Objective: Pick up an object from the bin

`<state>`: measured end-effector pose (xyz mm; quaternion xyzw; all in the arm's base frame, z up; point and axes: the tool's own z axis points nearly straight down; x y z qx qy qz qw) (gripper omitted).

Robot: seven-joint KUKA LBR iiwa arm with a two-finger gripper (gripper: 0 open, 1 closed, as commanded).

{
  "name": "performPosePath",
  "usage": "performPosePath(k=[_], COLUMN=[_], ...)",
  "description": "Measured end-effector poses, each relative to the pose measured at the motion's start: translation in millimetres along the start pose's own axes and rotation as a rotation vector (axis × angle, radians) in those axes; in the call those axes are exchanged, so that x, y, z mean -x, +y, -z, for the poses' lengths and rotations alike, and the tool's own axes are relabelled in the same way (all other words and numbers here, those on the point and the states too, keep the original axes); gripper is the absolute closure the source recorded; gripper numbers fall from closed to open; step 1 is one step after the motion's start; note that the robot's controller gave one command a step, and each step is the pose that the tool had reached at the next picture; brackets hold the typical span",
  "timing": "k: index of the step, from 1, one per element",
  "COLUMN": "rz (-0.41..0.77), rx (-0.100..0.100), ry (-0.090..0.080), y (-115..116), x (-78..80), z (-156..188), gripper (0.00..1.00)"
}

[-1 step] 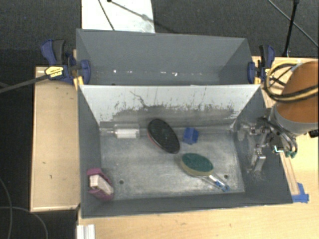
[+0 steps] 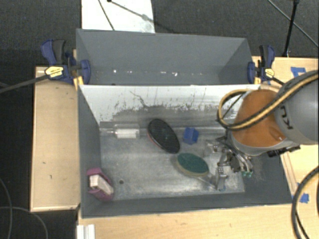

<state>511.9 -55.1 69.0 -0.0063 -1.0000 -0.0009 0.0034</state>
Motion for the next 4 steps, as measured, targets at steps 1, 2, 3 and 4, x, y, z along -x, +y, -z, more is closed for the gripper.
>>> performPosePath(k=[1,2,3,4], rz=[-0.119,-0.173,-0.171,-0.172], rx=[-0.001,0.002,-0.001,0.001], ry=[-0.006,-0.011,-0.009,-0.017], y=[55.2,102.8,99.0,92.5], x=[3.0,8.9,8.3,6.2], z=[2.5,1.9,1.5,131.4], gripper=[0.0,0.0,1.0,1.0])
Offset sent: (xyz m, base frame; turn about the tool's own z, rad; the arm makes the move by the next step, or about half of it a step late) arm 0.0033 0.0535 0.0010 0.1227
